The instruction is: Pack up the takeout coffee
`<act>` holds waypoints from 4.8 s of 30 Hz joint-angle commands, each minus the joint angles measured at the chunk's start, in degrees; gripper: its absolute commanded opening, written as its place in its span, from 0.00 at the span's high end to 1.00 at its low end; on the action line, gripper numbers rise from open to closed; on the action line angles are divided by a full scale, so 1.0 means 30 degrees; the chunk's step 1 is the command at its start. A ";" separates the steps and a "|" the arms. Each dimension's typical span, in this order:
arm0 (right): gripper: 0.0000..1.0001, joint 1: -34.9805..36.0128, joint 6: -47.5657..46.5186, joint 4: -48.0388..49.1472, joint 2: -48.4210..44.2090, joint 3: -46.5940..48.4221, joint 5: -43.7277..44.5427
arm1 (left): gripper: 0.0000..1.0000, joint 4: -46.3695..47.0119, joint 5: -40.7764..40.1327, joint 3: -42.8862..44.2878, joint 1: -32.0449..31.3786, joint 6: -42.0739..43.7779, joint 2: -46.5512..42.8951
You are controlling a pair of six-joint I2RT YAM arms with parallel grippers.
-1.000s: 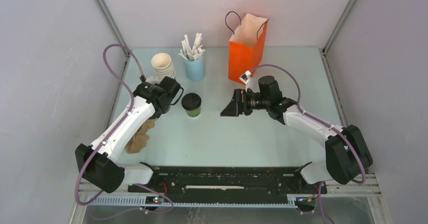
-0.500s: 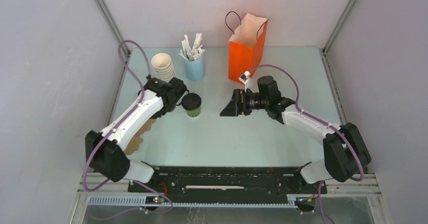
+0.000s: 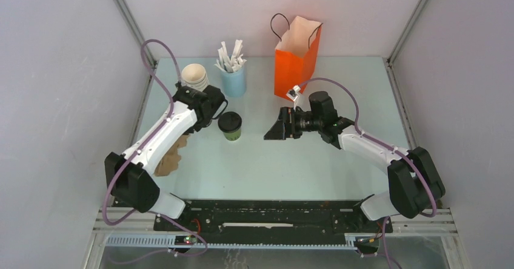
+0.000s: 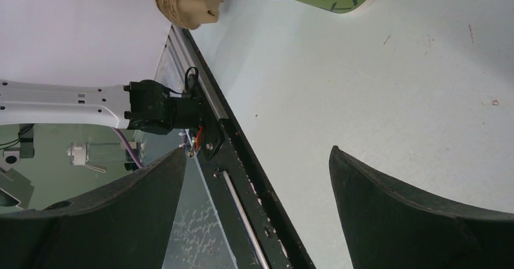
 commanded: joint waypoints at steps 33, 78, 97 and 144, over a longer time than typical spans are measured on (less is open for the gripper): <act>0.04 0.0013 0.0168 0.0649 0.0207 0.0030 -0.0460 | 1.00 0.0195 -0.2930 -0.0947 0.2284 0.0609 -0.0409; 0.03 0.0470 0.0135 0.1016 -0.0019 0.0034 -0.0236 | 1.00 1.1417 0.9622 -0.5440 0.0622 0.4299 -0.6068; 0.14 0.7682 1.0219 0.7272 0.5386 0.2669 0.8990 | 1.00 0.9474 1.0477 -0.6731 0.0125 0.4459 -0.6736; 0.37 1.2421 0.9337 0.4379 1.2356 0.8471 1.9349 | 1.00 0.6572 0.8921 -0.3249 -0.1002 0.5618 -0.8883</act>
